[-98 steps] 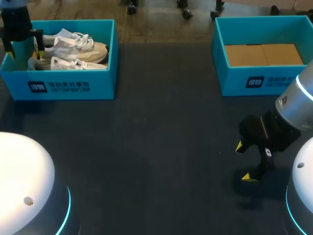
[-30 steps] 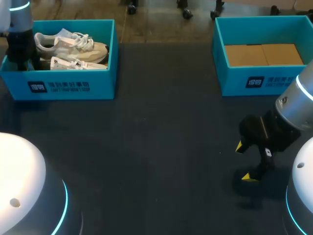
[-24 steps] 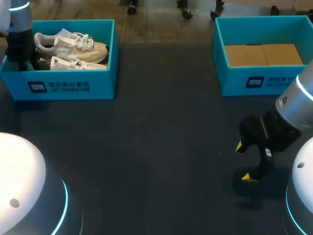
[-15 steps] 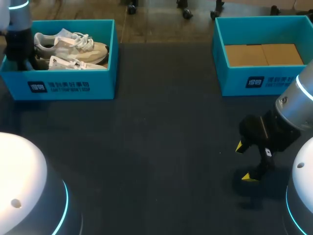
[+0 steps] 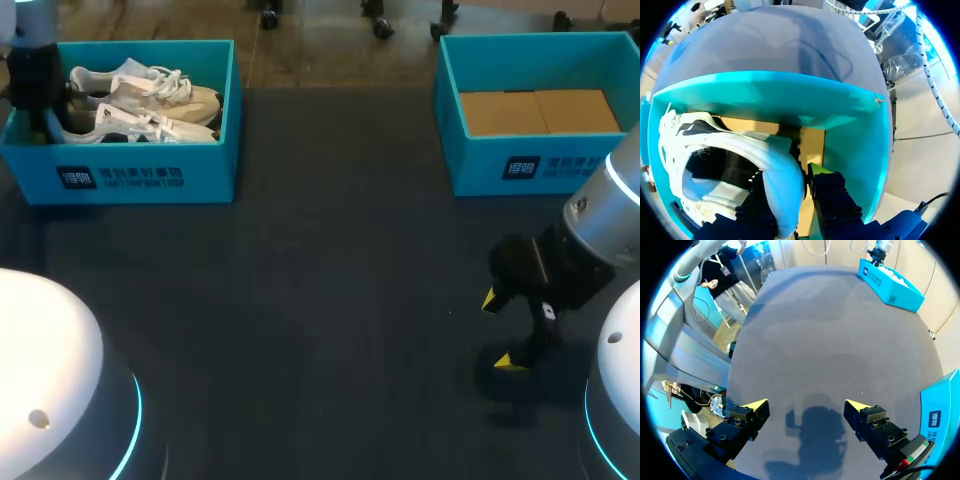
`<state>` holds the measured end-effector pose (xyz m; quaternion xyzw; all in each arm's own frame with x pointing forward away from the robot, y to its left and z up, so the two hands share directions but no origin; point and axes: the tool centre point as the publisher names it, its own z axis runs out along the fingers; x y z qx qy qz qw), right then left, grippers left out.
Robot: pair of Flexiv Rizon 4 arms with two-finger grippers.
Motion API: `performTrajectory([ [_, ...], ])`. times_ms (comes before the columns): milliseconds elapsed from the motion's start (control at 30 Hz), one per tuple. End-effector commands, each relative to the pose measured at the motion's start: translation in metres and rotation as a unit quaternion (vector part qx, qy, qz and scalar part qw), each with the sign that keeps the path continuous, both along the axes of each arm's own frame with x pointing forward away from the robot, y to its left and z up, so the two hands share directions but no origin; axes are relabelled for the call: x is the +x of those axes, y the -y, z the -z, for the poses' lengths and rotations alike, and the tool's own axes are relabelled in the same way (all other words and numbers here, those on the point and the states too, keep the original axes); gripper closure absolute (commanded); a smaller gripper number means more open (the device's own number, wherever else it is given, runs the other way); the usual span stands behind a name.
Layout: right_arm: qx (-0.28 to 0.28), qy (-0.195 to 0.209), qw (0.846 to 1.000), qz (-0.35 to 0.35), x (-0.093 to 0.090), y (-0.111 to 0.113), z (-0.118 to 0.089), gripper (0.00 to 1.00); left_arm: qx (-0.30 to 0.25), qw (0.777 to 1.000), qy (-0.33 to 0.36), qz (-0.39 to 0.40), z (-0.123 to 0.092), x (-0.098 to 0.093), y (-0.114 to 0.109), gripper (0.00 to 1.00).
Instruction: Take the shoe out of the shoebox, open the shoe tongue, remove and reinsert the insole, then place the shoe into the shoebox
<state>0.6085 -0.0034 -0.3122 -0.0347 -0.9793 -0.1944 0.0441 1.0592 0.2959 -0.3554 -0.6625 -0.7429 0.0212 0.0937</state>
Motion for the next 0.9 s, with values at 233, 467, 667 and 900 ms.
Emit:
performTrajectory([
  [233,0.000,0.000,1.000,0.000,0.000,0.000,0.001,0.00,-0.009,0.999,0.002,-0.032,-0.028,0.015,-0.010,1.00],
  [467,0.000,0.000,1.000,0.000,0.000,0.000,0.001,0.00,0.009,0.999,0.017,-0.050,-0.054,0.016,-0.014,1.00],
  [667,0.000,0.000,1.000,0.000,0.000,0.000,0.001,0.00,0.021,0.998,0.021,-0.062,-0.075,0.012,-0.013,1.00],
  [900,0.000,0.000,1.000,0.000,0.000,0.000,0.001,0.00,0.025,0.997,0.027,-0.068,-0.102,0.004,-0.011,1.00],
])
